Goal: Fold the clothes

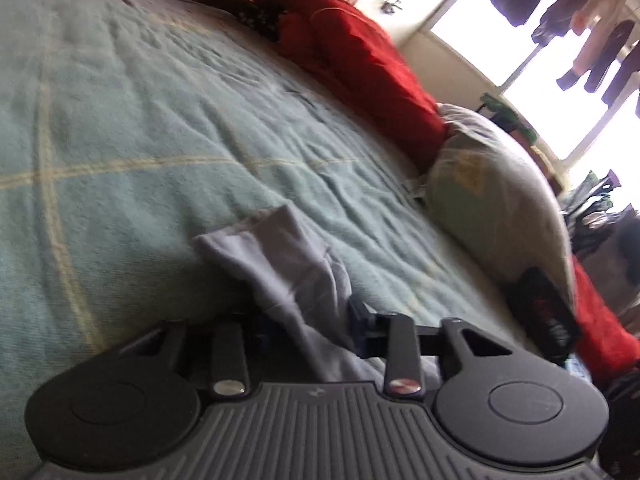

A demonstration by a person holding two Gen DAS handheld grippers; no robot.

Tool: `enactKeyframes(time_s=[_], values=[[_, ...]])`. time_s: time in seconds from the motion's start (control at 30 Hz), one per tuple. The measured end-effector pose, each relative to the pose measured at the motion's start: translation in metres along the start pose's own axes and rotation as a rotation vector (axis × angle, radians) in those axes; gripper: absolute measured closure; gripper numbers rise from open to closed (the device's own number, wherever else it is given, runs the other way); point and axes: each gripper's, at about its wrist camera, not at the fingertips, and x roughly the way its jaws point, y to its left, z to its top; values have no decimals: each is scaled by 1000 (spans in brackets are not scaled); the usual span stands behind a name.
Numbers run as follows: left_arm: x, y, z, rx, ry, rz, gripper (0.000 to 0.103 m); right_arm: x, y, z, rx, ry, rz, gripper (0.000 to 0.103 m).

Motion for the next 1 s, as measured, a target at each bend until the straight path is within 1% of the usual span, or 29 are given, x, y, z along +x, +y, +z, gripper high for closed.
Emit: enactKeyframes(time_s=[0.03, 0.07, 0.13, 0.2, 0.27, 0.43, 0.63, 0.73, 0.8, 0.93, 1.0], values=[[0, -2, 1, 8, 0, 26, 87, 2, -2, -2, 3, 11, 6, 0], [-1, -4, 3, 16, 1, 37, 87, 4, -4, -4, 5, 21, 12, 0], [-4, -11, 6, 34, 4, 31, 97, 1, -5, -7, 2, 24, 25, 0], [-8, -18, 11, 62, 7, 17, 97, -5, -5, -7, -3, 14, 41, 0], [-11, -29, 18, 106, -9, 17, 97, -12, -6, -6, 6, -6, 66, 0], [-8, -66, 45, 169, -51, -41, 98, -15, -7, -7, 10, -12, 63, 0], [12, -111, 74, 247, -75, -103, 98, -18, -9, -8, 15, -20, 59, 0], [23, -131, 90, 295, -84, -113, 98, -20, -11, -8, 17, -24, 58, 0], [25, -139, 98, 295, -101, -132, 98, -20, -12, -10, 20, -23, 57, 0], [21, -142, 104, 289, -154, -229, 97, -17, -14, -11, 30, -18, 59, 0], [29, -139, 101, 299, -128, -205, 97, -15, -16, -12, 33, -12, 56, 0]])
